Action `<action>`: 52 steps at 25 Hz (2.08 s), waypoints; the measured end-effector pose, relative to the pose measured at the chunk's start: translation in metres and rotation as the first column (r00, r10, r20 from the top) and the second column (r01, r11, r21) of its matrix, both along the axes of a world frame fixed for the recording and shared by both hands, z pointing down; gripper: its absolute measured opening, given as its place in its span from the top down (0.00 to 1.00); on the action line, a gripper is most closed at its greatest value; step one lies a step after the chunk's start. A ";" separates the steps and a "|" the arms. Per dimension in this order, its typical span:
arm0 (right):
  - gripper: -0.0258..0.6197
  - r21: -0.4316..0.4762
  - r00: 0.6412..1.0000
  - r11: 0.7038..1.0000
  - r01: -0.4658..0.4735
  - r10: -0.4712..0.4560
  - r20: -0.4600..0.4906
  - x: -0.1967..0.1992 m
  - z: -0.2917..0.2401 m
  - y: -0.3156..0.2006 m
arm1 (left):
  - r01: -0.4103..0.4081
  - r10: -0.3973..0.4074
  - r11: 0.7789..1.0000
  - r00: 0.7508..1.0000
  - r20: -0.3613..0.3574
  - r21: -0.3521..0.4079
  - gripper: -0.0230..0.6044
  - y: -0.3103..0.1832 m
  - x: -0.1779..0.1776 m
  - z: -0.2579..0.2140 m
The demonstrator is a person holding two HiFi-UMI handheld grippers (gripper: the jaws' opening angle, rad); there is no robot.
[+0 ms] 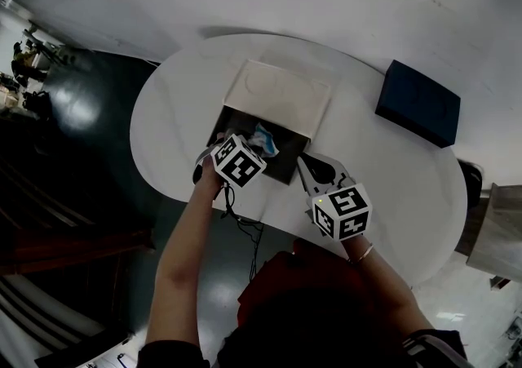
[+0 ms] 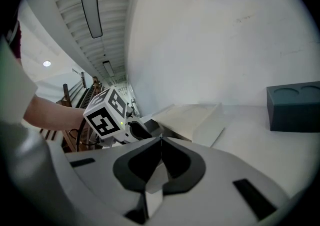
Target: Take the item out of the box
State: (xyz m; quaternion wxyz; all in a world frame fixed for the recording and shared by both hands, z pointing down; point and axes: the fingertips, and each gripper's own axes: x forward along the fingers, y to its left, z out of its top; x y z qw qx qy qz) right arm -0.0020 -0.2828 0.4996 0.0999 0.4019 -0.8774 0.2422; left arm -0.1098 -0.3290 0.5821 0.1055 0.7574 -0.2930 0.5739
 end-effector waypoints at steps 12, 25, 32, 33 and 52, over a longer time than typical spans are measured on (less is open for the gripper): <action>0.94 -0.006 1.000 1.000 0.009 -0.009 -0.007 -0.001 0.002 0.002 | -0.028 0.030 0.998 0.998 0.048 -0.054 0.75 0.000 0.001 0.006; 0.94 -0.003 0.999 1.000 0.021 -0.021 -0.031 0.001 0.000 0.012 | -0.046 0.043 0.998 0.996 0.073 0.037 0.82 0.002 0.006 -0.001; 0.94 -0.007 0.999 1.000 0.019 -0.020 -0.043 0.003 0.002 0.018 | -0.029 0.027 0.996 0.999 0.022 0.082 0.82 0.002 0.015 -0.019; 0.94 -0.007 0.999 1.000 0.019 -0.020 -0.044 0.003 0.002 0.018 | -0.022 0.021 0.996 1.000 0.010 0.084 0.83 0.003 0.016 -0.021; 0.94 0.014 0.996 1.000 0.024 -0.023 -0.083 -0.006 -0.005 0.035 | 0.149 -0.094 0.963 0.966 -0.241 0.223 0.83 0.034 0.016 -0.092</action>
